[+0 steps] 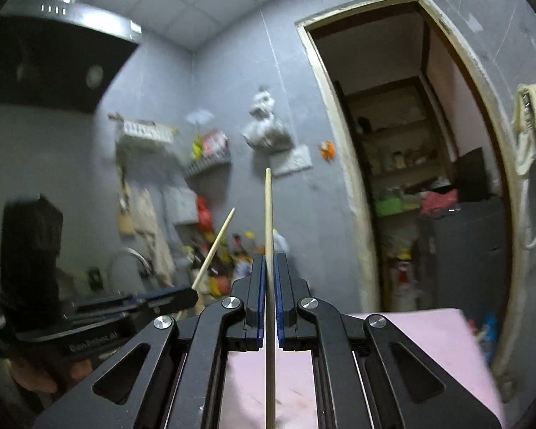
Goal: Organize utensils
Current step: 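Lift both chopsticks upright and carry them over the white holders, then lower the chopstick into the basket holder while the right tool drops its chopstick into the cup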
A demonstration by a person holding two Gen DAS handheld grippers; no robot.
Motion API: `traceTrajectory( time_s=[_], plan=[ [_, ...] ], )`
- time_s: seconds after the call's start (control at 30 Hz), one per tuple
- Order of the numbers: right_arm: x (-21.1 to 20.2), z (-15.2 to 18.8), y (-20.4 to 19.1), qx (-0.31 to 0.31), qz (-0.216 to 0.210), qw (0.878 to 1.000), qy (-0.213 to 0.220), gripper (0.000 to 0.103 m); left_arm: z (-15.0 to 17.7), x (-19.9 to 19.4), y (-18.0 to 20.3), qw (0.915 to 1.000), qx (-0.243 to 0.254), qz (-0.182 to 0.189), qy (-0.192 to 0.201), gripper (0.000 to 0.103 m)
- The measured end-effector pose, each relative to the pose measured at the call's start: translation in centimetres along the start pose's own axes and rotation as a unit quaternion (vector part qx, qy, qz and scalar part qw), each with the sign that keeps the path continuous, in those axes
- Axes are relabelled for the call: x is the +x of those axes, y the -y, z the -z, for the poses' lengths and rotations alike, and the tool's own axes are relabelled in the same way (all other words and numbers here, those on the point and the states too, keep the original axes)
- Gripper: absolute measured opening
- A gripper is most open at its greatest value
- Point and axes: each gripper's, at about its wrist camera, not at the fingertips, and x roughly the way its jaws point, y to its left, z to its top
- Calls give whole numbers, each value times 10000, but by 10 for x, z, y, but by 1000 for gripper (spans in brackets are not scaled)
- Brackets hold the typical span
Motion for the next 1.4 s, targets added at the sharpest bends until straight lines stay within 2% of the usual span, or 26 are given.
traceTrajectory(
  time_s=[0.17,0.27,0.47,0.63,0.9,1.4],
  plan=[
    [35,0,-22,242,-346,9988,250,3,-3,-10,-48,9986,-93,-480,206,2],
    [52,3,-30,332,-477,9977,342,3,1,-8,-71,9974,-206,-644,262,2],
    [77,19,-32,621,-552,9959,346,3,14,1,-110,9945,-729,-640,400,2],
    [88,35,-32,663,-482,9963,255,3,23,3,-128,9900,-1114,-663,549,2],
    [89,51,-29,592,-430,9971,201,3,39,7,-125,9881,-1227,-739,559,2],
    [87,70,-35,223,-338,9992,-62,3,59,8,-107,9887,-1030,-985,469,3]
  ],
)
